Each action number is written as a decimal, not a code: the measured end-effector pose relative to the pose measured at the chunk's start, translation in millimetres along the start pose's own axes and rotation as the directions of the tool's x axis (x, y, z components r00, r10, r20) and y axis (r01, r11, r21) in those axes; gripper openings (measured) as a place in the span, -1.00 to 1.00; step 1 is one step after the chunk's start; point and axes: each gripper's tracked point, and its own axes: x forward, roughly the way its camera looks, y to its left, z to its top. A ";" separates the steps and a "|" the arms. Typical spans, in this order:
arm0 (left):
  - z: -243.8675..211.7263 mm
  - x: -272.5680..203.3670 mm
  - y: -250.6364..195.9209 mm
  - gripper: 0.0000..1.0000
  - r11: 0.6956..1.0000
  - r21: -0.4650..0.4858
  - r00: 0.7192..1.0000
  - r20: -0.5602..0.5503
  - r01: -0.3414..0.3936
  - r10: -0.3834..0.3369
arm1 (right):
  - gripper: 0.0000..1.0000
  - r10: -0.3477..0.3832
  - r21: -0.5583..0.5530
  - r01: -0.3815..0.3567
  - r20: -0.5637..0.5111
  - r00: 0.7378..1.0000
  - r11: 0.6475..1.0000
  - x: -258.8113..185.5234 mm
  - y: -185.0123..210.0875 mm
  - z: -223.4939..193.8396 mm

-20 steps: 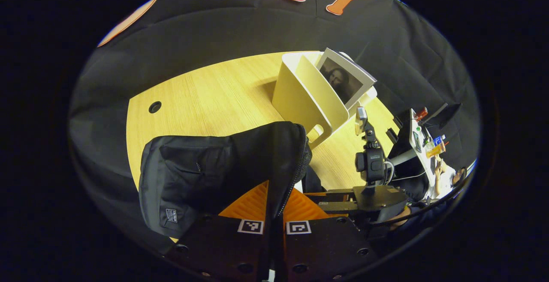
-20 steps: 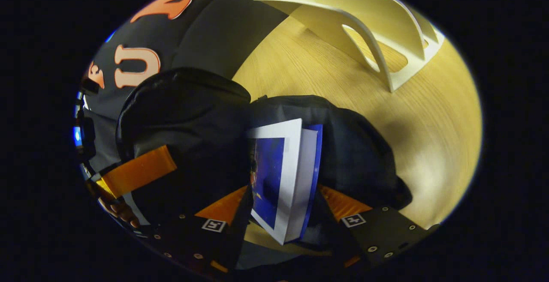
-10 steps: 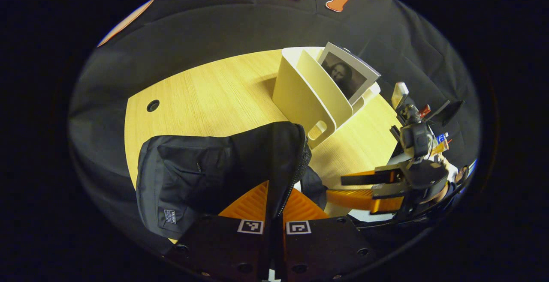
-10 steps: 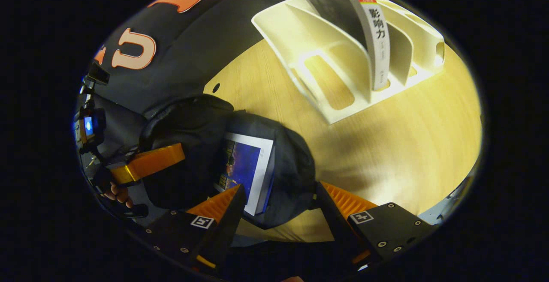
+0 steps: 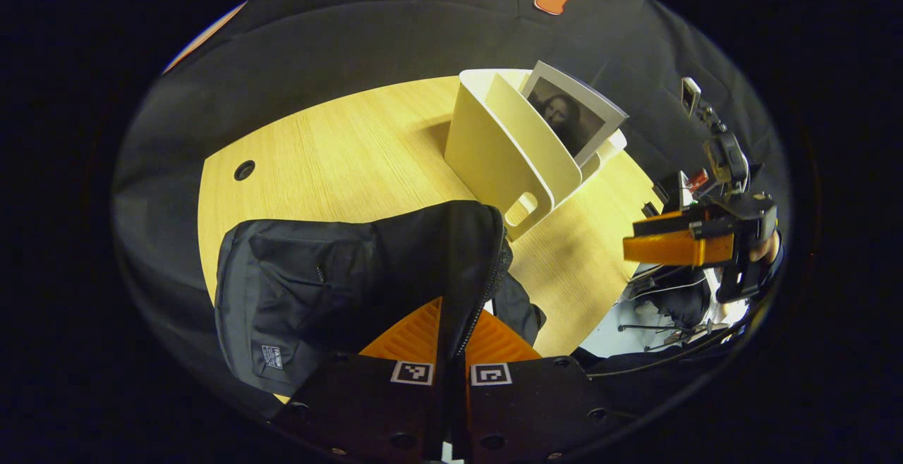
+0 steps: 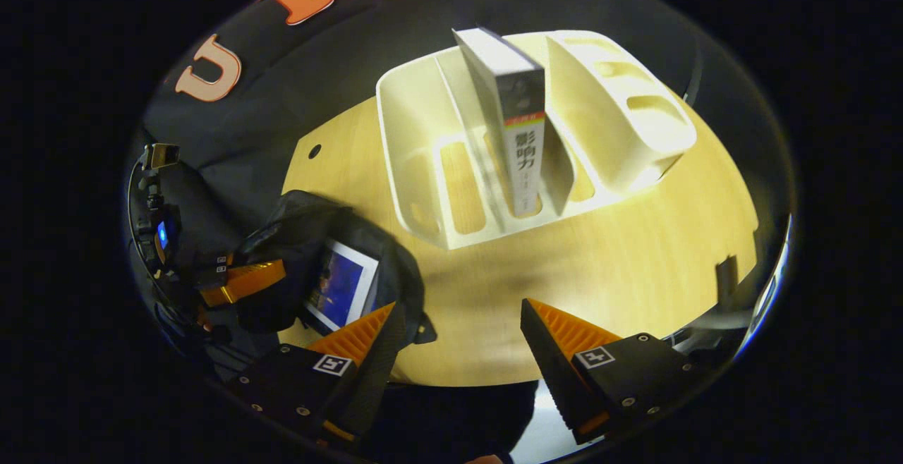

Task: Open the schoolbag, grab two books from the bookshelf and put them into the schoolbag.

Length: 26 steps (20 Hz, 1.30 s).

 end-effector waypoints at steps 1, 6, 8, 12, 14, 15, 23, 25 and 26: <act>-1.1 -0.1 0.1 -0.89 1.000 -0.008 1.000 -0.001 -0.002 0.002 | 0.97 -0.012 -0.016 0.012 0.001 1.000 1.000 -3.3 -5.7 8.2; -1.5 -0.7 0.4 -0.89 1.000 -0.017 1.000 -0.002 -0.009 0.009 | 0.97 -0.053 -0.128 0.052 -0.001 0.999 0.990 -16.5 -22.4 56.2; -1.7 -0.3 0.3 -0.89 1.000 -0.025 1.000 -0.002 -0.008 0.008 | 0.98 -0.062 -0.168 0.060 -0.006 0.998 0.984 -19.3 -24.7 73.0; -2.5 0.9 0.6 -0.89 0.999 -0.042 1.000 -0.002 -0.009 0.009 | 0.98 -0.074 -0.225 0.071 -0.004 0.997 0.972 -25.0 -26.1 110.3; -3.1 2.6 1.0 -0.89 0.999 -0.052 1.000 -0.002 -0.008 0.008 | 0.98 -0.085 -0.226 0.081 -0.008 0.996 0.971 -25.1 -30.2 128.5; -2.9 3.3 0.9 -0.89 0.998 -0.058 1.000 -0.002 -0.007 0.007 | 0.98 -0.086 -0.226 0.081 -0.014 0.996 0.971 -26.0 -31.5 138.4; -2.9 10.2 2.0 -0.89 0.994 -0.106 1.000 -0.014 0.001 -0.002 | 0.98 -0.137 -0.266 0.115 -0.066 0.988 0.957 -3.3 -40.6 194.5; -2.3 11.6 2.9 -0.89 0.993 -0.115 1.000 -0.015 0.001 -0.003 | 0.98 -0.141 -0.273 0.112 -0.090 0.986 0.956 7.1 -39.2 198.7; -1.9 12.0 3.2 -0.89 0.993 -0.118 1.000 -0.014 0.000 -0.001 | 0.98 -0.140 -0.280 0.106 -0.103 0.985 0.954 11.6 -38.7 199.9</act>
